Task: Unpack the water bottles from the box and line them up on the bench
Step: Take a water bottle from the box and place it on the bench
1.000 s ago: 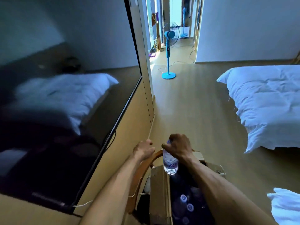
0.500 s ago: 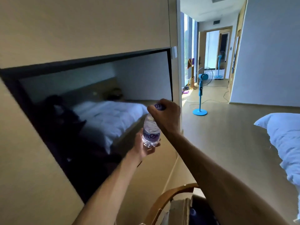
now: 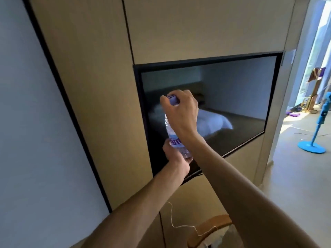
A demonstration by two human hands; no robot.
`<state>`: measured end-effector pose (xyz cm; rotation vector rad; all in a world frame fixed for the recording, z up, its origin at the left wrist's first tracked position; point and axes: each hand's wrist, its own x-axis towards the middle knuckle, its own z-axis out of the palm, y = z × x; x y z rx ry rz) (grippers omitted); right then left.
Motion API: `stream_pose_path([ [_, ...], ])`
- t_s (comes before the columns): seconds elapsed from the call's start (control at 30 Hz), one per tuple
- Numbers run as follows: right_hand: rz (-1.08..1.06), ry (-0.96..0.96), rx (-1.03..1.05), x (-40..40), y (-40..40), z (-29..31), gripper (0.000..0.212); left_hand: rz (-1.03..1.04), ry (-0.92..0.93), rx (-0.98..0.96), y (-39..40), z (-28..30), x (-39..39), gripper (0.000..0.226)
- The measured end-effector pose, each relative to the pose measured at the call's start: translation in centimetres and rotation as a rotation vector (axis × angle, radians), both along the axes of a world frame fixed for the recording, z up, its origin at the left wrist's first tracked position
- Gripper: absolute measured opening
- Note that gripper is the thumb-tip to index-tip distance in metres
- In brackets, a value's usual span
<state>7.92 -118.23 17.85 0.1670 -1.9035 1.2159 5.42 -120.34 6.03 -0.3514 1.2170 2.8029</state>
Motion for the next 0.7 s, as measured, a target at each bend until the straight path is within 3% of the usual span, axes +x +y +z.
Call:
stream_pose_path([
  [0.13,0.215,0.054,0.050,2.2,-5.2,0.6,0.032,0.187,0.015,0.032,-5.0,0.9,3.7,0.046],
  [0.27,0.405,0.099,-0.048,4.8,-9.8,2.5,0.022,0.265,0.164,-0.066,-11.7,2.3,7.3,0.049],
  [0.37,0.509,0.099,-0.085,6.8,-13.7,4.0,0.014,0.178,0.262,-0.186,-17.4,2.9,10.4,0.049],
  [0.5,0.616,0.088,-0.017,9.6,-20.0,4.5,0.016,0.078,0.205,-0.266,-24.5,2.6,14.1,0.053],
  [0.7,0.757,0.008,-0.028,13.8,-30.6,4.4,0.023,0.355,0.223,-0.156,-34.4,2.8,20.0,0.044],
])
